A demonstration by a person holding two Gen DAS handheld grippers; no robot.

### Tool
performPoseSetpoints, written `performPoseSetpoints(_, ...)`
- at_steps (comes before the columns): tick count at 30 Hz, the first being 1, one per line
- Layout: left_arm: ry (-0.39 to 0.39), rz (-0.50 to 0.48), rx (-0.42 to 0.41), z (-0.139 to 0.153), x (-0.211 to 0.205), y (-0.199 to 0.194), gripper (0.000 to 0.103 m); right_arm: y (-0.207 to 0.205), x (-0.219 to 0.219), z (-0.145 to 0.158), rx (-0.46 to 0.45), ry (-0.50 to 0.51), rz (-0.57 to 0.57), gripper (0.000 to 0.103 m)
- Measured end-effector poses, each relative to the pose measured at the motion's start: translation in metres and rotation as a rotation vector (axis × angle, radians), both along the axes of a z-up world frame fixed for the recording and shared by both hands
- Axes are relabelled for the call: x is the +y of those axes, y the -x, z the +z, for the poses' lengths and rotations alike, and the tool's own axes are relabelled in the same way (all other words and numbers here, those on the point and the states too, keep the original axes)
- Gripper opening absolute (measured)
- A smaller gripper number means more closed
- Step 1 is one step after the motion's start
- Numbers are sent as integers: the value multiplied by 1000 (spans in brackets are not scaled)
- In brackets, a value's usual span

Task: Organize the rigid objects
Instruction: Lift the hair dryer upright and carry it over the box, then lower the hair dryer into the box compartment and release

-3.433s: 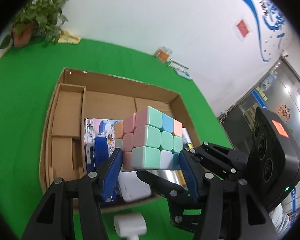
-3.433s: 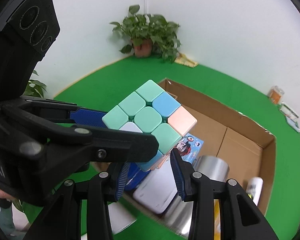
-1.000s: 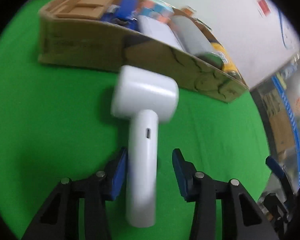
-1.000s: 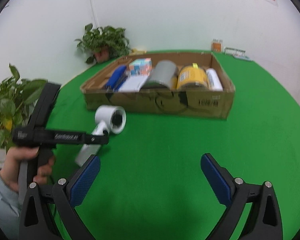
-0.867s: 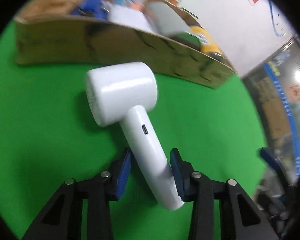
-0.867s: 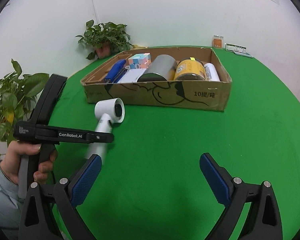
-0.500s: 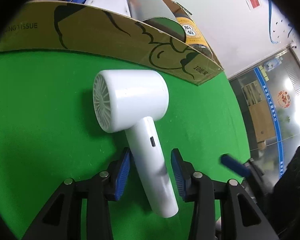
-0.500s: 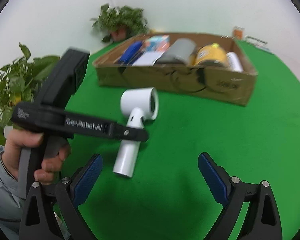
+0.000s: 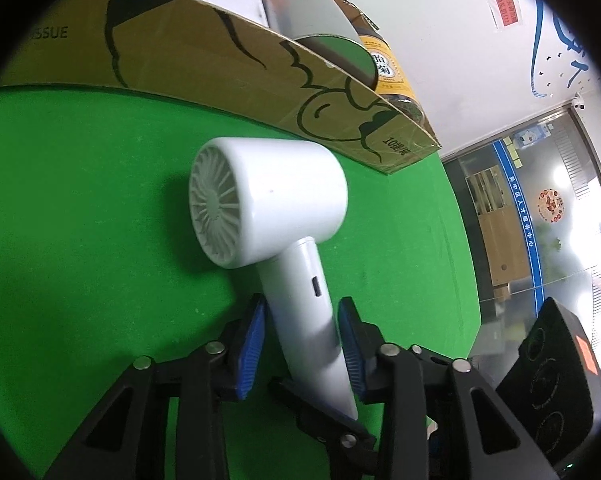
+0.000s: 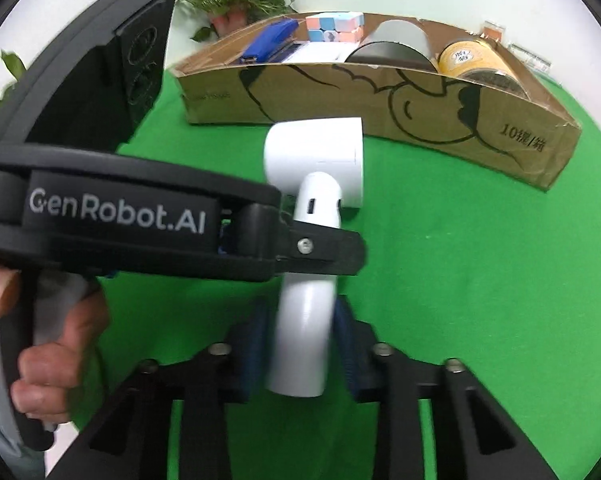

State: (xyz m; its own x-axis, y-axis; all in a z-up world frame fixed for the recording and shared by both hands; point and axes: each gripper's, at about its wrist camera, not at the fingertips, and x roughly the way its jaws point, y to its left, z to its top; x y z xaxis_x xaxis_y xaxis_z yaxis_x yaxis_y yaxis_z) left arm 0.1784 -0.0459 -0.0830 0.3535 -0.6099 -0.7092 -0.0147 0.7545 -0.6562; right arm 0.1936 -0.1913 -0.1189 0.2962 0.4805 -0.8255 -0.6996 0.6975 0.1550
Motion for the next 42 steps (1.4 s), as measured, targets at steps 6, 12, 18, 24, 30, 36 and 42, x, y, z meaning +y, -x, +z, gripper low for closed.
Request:
performPoseSetpoints(6,-24,15,-30,8,3,4,33,5,6,5,-14,-13,-34,27)
performPoseSetpoints(12,-78,40,-166,63,16,-1,33,4,17,50,-112,-110,-30,26)
performPoseSetpoints(18,-152,100,-285,119,54,-22,32,-18,62,104,-194,-169,4,26)
performPoseSetpoints(24,-206,122,-335,163,103,-62,32,-58,126,151,-208,-225,35,26)
performPoseSetpoints(30,-216,120,-272,164,153,-119,32,-118,193,160,-69,-258,4,26)
performPoseSetpoints(36,-218,97,-140,127,202,-163,32,-161,253,127,72,-219,-42,26)
performPoseSetpoints(42,-171,100,-28,76,218,-181,33,-182,275,81,172,-164,-75,26)
